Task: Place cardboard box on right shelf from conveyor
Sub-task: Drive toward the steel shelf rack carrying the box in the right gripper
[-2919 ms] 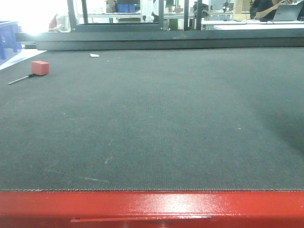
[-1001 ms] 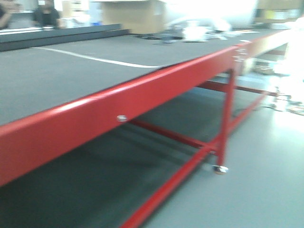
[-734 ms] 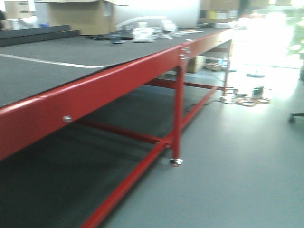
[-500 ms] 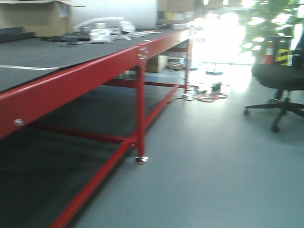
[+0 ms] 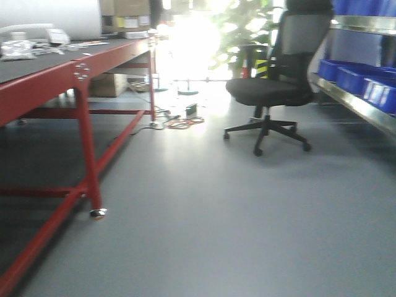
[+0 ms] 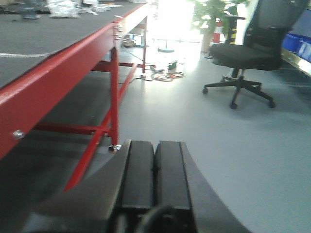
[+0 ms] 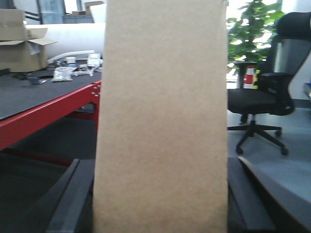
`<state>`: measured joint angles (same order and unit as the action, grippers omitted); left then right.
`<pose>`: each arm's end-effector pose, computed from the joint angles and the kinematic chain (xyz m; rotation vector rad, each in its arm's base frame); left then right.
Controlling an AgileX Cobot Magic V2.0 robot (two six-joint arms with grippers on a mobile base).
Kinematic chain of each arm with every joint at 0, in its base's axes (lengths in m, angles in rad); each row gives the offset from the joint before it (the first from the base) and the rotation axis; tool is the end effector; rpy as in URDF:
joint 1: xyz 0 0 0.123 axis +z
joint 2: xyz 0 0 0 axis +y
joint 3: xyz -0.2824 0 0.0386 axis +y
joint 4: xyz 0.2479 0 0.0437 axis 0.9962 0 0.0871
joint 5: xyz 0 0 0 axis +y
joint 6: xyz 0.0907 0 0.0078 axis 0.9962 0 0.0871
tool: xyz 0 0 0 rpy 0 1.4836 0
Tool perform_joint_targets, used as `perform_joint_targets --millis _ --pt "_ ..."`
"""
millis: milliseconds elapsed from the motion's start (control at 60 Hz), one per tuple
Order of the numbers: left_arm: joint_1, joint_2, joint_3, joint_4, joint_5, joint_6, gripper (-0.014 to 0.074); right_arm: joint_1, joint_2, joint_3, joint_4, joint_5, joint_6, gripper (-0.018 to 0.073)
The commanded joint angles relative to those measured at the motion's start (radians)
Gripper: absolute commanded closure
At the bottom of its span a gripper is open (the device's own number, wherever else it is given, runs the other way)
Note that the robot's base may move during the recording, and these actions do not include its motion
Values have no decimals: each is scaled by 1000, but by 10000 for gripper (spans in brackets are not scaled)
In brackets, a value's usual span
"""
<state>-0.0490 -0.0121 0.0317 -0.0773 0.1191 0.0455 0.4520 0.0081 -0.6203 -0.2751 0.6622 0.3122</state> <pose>0.0567 -0.0036 0.1922 0.0215 1.6222 -0.0693 -0.0066 -0.0201 0.3470 -0.1381 1.5175 0.3091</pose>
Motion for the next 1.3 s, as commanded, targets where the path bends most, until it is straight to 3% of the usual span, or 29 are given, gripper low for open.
perform_joint_targets --millis 0,1284 --pt "1 -15 8 -6 -86 0 713 -5 18 -24 -24 -106 -12 409" --pt "1 -17 8 -6 -86 0 712 -5 18 -24 -24 -106 -12 409"
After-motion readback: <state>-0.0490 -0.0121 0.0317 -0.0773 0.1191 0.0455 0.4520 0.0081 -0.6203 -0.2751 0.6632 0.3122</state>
